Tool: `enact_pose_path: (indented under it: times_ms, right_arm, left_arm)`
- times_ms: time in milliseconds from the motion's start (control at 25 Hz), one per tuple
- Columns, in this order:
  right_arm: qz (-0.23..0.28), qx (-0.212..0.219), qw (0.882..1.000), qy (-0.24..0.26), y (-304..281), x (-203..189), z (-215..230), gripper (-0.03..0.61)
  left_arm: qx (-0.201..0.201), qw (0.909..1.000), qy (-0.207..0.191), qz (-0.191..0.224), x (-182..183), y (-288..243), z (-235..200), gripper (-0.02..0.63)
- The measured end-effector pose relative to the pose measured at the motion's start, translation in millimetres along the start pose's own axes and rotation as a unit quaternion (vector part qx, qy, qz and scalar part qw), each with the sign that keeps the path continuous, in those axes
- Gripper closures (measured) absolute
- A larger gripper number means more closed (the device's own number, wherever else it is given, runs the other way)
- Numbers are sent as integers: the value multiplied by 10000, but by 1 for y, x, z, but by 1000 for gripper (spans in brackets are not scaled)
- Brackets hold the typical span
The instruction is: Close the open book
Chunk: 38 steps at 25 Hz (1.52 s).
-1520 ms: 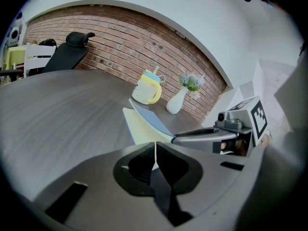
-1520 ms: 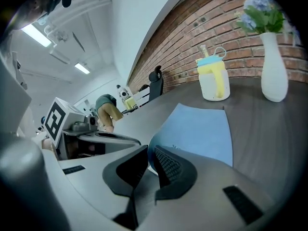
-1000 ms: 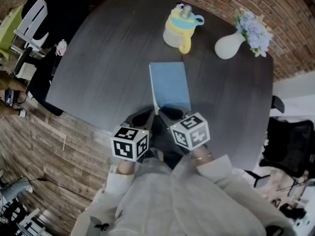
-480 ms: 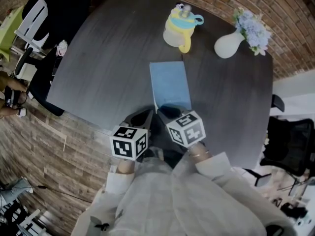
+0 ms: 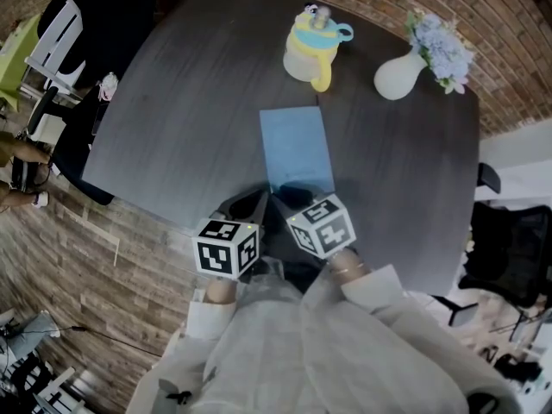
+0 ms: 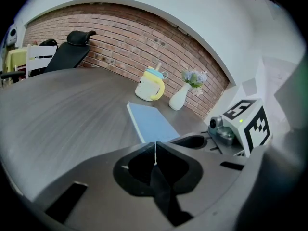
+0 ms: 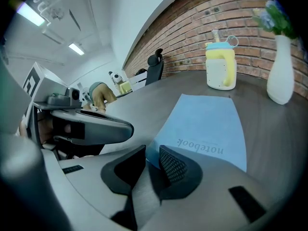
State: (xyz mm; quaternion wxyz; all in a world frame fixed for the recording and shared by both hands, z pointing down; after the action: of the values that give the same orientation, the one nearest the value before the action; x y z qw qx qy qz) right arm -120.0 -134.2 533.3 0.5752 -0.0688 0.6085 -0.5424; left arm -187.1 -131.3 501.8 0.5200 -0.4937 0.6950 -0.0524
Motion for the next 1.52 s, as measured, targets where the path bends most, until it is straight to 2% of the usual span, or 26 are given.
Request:
enact_pose_path:
  times_ms: [400,840,960,1280,1520]
  right_arm:
    - [17,21,9998,193,-2,0,-3,497]
    - [-1,266,9994,239,-2,-2,-7,462]
    - [18,477,9987,194,-4,-2,-11,425]
    - [81,637,9979,-9,-2,0,-11,419]
    - [482,390,9981,-59,22,18,1,420]
  left_arm:
    - [92,9999,-16,115,13,6,-4,601]
    - [68,9998,-73,187,25,3,-8,601]
    - [-21,9997,-98,215,30,1,-5,601]
    - [-230,9995,-136,193,36,-4,2,601]
    - [-320,9990,-222,230,45,-5,5,601]
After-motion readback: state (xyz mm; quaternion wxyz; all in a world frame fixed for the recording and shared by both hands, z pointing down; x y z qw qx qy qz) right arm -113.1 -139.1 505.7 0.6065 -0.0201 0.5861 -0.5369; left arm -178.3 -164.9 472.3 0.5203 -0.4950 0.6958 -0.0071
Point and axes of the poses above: the fingertips, and each gripper's own axes: y backward along the fingers, z to its right, x out of its top, the point moved 3 cm from there along y, backward along the fingers
